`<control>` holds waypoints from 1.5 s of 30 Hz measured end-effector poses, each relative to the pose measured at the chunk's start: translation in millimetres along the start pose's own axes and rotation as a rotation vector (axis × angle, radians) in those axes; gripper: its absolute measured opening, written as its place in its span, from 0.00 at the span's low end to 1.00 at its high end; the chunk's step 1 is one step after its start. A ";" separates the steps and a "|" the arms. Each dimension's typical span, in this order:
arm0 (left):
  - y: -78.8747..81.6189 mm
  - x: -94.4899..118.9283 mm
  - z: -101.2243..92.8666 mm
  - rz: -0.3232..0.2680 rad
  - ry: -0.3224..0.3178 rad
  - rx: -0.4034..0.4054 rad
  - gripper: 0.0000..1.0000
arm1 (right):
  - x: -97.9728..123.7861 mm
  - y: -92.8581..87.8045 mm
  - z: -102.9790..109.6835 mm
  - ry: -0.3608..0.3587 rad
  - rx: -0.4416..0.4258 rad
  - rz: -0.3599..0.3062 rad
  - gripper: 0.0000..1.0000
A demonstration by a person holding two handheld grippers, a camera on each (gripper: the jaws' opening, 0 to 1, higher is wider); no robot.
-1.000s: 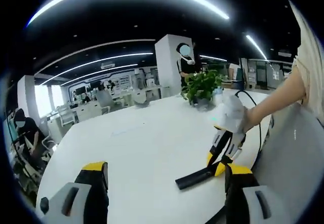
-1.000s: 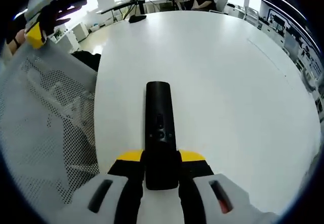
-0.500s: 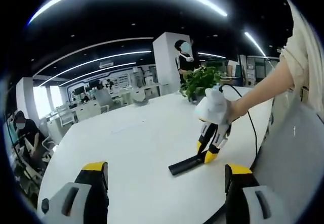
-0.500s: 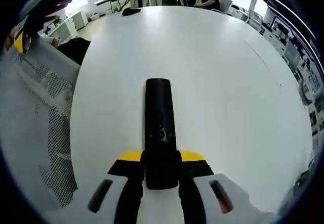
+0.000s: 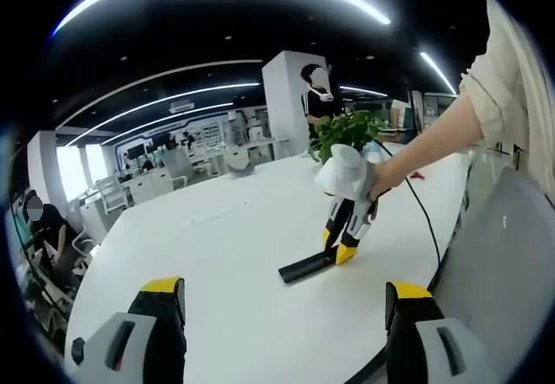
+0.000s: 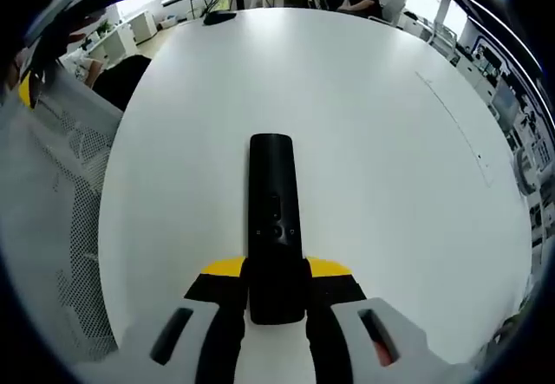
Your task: Press the specified remote control buttons in sequence, fully releasing each button before pressing the next.
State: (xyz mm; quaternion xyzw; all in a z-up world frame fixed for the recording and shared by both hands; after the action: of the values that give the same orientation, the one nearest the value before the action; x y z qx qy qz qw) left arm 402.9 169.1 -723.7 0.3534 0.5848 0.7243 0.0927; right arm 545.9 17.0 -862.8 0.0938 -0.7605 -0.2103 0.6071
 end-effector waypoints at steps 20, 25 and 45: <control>-4.4 -0.7 4.4 0.017 0.016 0.014 1.00 | -9.3 6.4 -35.5 -0.010 -0.007 -0.029 0.27; -3.9 -0.5 5.0 0.013 0.023 0.018 1.00 | 3.8 18.9 -42.6 -0.081 -0.111 -0.143 0.37; -0.1 -3.5 -10.7 -0.008 -0.066 0.013 1.00 | 129.6 40.3 -29.4 -0.324 -0.538 -0.558 0.95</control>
State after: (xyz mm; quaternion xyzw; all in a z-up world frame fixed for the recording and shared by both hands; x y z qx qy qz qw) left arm 398.8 158.9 -725.9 0.3754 0.5876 0.7079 0.1125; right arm 547.0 -4.6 -725.6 0.1001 -0.7095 -0.5699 0.4023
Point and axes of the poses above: the point that each gripper's makers call its tool centre point, and the gripper's own axes: x roughly backward along the fingers, z roughly to its left, y roughly out of its top, the point moved 2 cm from there along x, roughly backward along the fingers, and after that the axes turned 10 degrees about -y, right-handed, at the moved point
